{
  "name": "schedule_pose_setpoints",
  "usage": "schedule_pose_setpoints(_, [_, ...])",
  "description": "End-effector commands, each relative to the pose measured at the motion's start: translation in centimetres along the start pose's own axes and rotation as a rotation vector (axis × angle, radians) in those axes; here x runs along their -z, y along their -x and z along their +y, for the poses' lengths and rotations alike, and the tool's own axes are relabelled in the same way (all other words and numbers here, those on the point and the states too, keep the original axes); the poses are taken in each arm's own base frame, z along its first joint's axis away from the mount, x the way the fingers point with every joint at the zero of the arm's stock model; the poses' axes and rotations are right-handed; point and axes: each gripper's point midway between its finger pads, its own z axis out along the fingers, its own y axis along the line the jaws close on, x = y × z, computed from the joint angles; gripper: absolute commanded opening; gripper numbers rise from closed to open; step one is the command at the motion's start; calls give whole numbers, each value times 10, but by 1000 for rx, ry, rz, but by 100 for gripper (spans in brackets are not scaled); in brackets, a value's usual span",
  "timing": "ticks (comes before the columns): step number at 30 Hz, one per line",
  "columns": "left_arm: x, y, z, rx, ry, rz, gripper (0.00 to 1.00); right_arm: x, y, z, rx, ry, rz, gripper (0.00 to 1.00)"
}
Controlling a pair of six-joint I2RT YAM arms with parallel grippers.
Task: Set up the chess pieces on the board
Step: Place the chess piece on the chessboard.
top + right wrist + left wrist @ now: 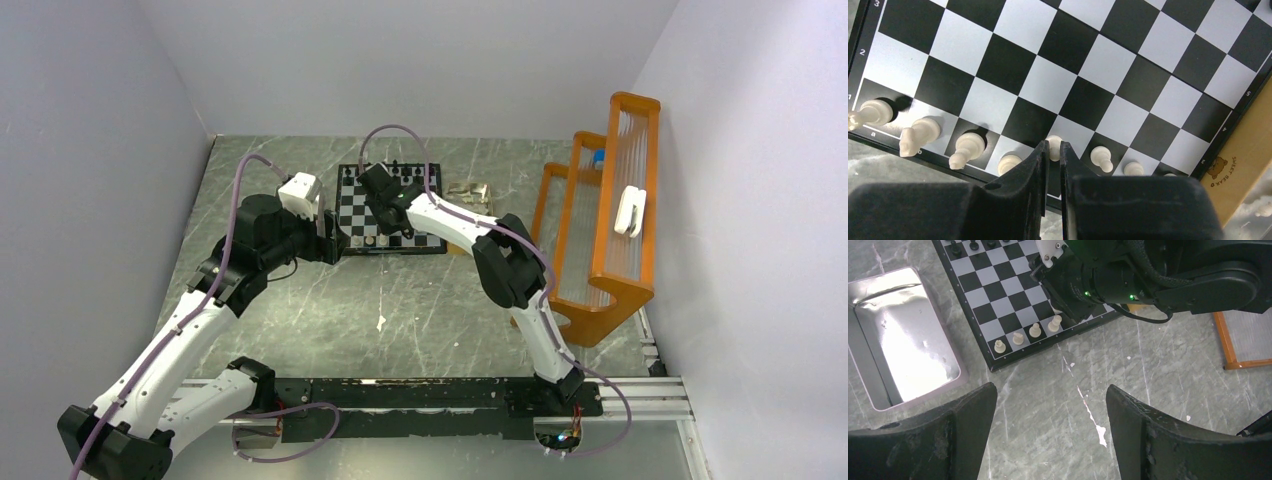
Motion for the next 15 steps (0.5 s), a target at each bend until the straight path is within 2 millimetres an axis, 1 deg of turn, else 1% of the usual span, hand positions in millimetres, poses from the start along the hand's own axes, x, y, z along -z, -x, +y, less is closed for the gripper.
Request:
schedule_pose_setpoints(1, [3,5,3,4,8,-17,84,-6,0,-2,8,-29,10,15])
schedule_pose_setpoints(7, [3,4,2,3,2,-14,84,-10,-3,-5,14,-44,23,16])
schedule_pose_setpoints(15, [3,5,2,3,0,-15,84,-9,-8,-13,2,-65,43,17])
